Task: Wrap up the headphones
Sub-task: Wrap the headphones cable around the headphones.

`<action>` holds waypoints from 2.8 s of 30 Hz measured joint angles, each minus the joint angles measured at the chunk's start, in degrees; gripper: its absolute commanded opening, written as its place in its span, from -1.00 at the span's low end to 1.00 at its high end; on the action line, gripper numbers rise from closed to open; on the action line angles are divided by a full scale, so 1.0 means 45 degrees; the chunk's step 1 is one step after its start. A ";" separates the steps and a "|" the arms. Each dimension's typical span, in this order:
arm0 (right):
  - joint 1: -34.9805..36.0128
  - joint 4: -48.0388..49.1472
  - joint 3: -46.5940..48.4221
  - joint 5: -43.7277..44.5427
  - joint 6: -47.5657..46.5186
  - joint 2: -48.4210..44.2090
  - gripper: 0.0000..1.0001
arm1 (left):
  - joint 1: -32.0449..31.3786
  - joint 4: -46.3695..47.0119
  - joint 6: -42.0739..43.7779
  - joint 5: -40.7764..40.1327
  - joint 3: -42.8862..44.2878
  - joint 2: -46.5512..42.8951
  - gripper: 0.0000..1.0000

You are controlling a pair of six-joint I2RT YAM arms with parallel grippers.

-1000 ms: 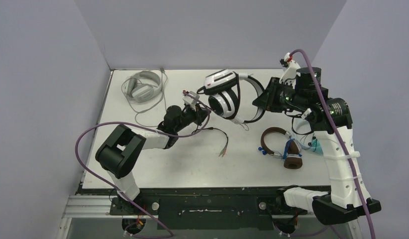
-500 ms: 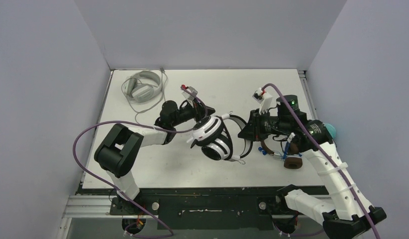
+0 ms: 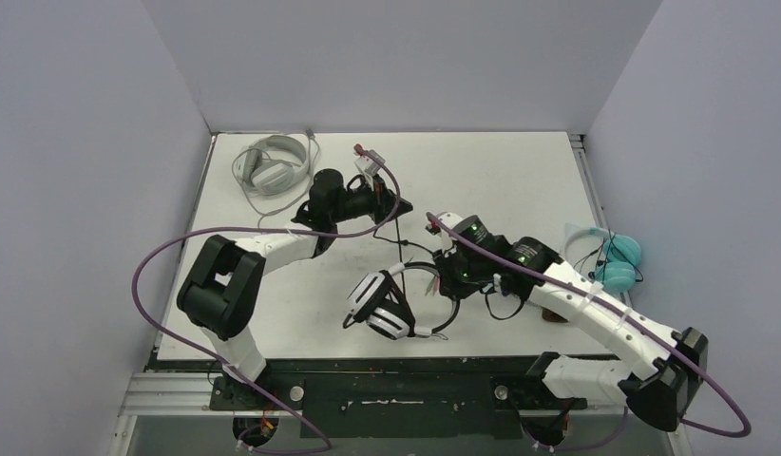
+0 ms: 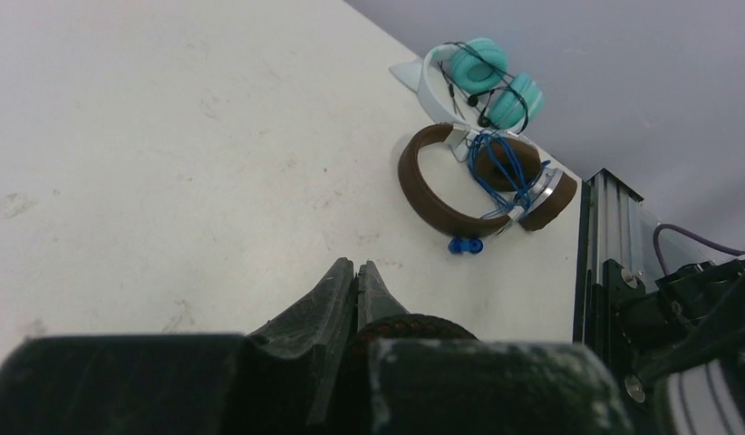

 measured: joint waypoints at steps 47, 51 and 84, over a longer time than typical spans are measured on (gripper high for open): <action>0.0413 0.1331 0.0204 0.8446 0.1263 0.0821 -1.00 | -0.1171 -1.3901 0.4231 -0.6445 1.1011 0.1438 -1.00; 0.1418 0.0709 0.0204 0.9466 0.2166 0.0869 -1.00 | -0.0967 -1.5217 0.4255 -0.6455 1.1735 0.2147 -1.00; -0.0568 0.1132 0.0612 1.1817 0.2769 0.3366 -1.00 | -0.0593 -1.5630 0.3886 -0.5673 0.9680 -0.0073 -1.00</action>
